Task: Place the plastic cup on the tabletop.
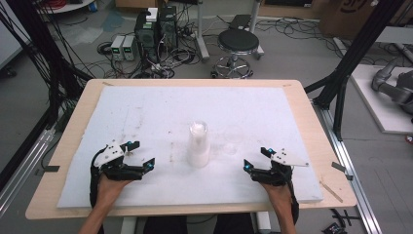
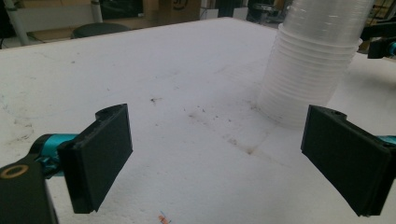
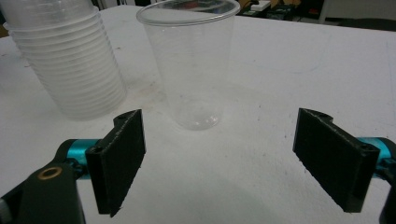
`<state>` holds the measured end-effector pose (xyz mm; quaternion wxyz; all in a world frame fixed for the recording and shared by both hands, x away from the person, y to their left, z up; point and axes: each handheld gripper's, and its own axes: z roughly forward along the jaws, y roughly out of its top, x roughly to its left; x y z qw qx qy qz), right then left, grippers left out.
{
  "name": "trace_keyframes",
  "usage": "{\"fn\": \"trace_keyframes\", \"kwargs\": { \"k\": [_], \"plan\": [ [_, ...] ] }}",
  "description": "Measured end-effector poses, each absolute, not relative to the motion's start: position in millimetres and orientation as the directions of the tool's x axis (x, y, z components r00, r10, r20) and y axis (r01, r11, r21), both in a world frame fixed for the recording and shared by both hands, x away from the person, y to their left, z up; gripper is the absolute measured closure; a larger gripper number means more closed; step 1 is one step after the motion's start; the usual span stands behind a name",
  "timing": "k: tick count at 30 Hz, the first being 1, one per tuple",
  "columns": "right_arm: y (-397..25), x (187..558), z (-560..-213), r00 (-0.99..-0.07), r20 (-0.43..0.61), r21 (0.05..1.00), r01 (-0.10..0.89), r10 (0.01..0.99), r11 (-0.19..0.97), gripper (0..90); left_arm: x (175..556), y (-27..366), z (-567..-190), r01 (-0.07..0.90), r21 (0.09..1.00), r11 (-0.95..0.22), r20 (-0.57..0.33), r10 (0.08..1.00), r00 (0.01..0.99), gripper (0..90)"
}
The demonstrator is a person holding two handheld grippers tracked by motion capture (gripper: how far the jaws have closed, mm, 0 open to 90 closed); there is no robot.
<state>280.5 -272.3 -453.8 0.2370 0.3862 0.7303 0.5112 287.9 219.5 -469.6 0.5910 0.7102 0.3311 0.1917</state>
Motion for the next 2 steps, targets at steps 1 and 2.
{"fn": "trace_keyframes", "kwargs": {
  "k": [1,2],
  "plan": [
    [-272.4,280.3,-453.8,-0.590,0.050,0.931,0.320,0.806,0.177,17.1,288.3,219.8,-469.5,0.246,0.965,-0.085,-0.119,0.696,0.708,8.7],
    [-272.5,280.3,-453.9,-0.591,0.050,0.931,0.320,0.805,0.177,17.1,288.5,220.0,-469.5,0.249,0.965,-0.085,-0.121,0.695,0.709,8.7]
  ]
}}
